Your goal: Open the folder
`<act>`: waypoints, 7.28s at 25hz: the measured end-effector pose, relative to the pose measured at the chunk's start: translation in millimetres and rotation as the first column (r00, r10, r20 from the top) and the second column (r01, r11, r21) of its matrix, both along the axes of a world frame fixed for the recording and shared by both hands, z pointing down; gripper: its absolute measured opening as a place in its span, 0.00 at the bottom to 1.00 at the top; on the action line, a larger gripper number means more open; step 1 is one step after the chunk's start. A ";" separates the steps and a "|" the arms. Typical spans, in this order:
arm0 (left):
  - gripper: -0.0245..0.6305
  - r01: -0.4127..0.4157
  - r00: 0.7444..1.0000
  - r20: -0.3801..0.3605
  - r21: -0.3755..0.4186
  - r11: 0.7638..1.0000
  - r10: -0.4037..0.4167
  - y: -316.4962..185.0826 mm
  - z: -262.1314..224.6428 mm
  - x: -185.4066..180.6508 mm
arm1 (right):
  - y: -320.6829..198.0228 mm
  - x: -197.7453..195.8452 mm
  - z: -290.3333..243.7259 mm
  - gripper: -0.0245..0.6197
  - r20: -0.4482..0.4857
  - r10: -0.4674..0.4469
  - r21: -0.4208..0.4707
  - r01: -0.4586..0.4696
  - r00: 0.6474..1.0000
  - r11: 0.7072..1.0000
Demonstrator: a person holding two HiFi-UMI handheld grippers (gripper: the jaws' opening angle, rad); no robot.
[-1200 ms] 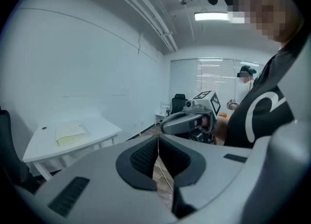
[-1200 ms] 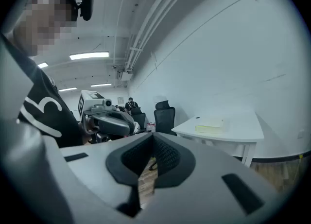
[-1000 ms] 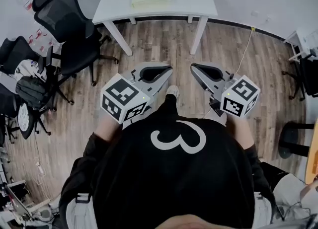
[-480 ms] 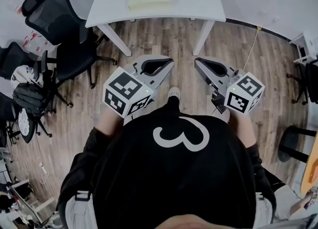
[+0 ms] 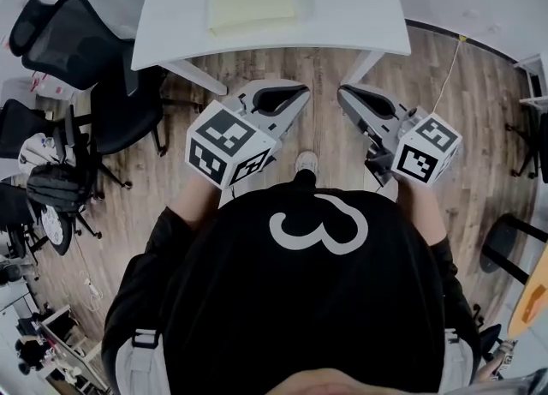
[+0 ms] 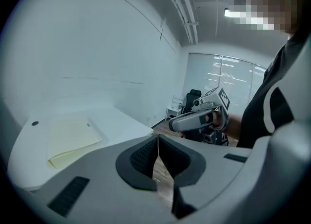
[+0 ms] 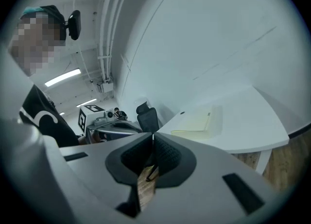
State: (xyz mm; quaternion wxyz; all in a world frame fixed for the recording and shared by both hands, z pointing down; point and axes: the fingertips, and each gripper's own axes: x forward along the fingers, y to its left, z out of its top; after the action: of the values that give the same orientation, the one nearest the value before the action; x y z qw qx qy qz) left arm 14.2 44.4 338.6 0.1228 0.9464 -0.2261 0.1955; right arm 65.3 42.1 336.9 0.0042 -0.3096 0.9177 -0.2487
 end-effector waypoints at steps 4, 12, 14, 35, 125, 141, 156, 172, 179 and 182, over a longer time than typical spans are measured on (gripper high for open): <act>0.07 0.022 1.000 0.014 -0.002 1.000 -0.022 -48.2 15.1 -12.8 | -43.3 -6.5 9.8 0.08 -0.008 0.012 -0.017 -0.013 1.000 1.000; 0.07 0.101 0.995 0.006 -0.031 0.994 -0.101 -112.7 27.4 -34.1 | -93.2 -6.7 24.1 0.08 -0.040 0.028 -0.040 -0.030 0.999 0.999; 0.07 0.113 0.993 0.046 -0.004 0.994 -0.112 -124.3 35.9 -39.7 | -99.2 -8.3 30.5 0.08 -0.042 0.029 -0.051 -0.032 0.999 0.998; 0.34 0.046 0.896 0.432 0.134 0.990 -0.100 -252.3 136.3 -36.7 | -231.4 11.8 103.9 0.08 0.003 -0.026 -0.218 0.026 1.000 0.976; 0.09 -0.098 0.824 0.567 0.137 0.986 0.003 -276.6 153.2 -56.6 | -305.0 -66.0 185.6 0.07 -0.342 -0.184 -0.209 0.116 0.921 0.971; 0.07 -0.129 0.811 0.584 0.144 0.981 0.021 -275.6 141.9 -60.0 | -300.0 -68.2 186.9 0.07 -0.403 -0.215 -0.232 0.128 0.890 0.964; 0.07 -0.109 0.808 0.590 0.153 0.982 -0.002 -276.4 129.7 -58.6 | -296.0 -65.4 185.0 0.07 -0.442 -0.221 -0.232 0.128 0.869 0.964; 0.07 -0.056 0.821 0.564 0.239 0.969 -0.091 -281.9 86.5 -67.2 | -296.8 -60.9 187.6 0.07 -0.468 -0.205 -0.232 0.104 0.860 0.967; 0.07 0.002 0.818 0.551 0.284 0.959 -0.165 -276.6 63.5 -80.9 | -293.8 -57.4 185.7 0.08 -0.484 -0.203 -0.237 0.096 0.851 0.967; 0.07 0.037 0.814 0.544 0.303 0.952 -0.205 -273.5 59.9 -89.9 | -292.7 -56.7 189.5 0.08 -0.493 -0.196 -0.236 0.087 0.848 0.968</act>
State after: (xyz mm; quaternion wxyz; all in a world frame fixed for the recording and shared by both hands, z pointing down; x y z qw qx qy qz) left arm -75.6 -229.2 398.6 -0.0723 0.8357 -0.3379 0.4268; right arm 8.7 -250.6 526.4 -0.2901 -0.2943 0.8757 -0.2499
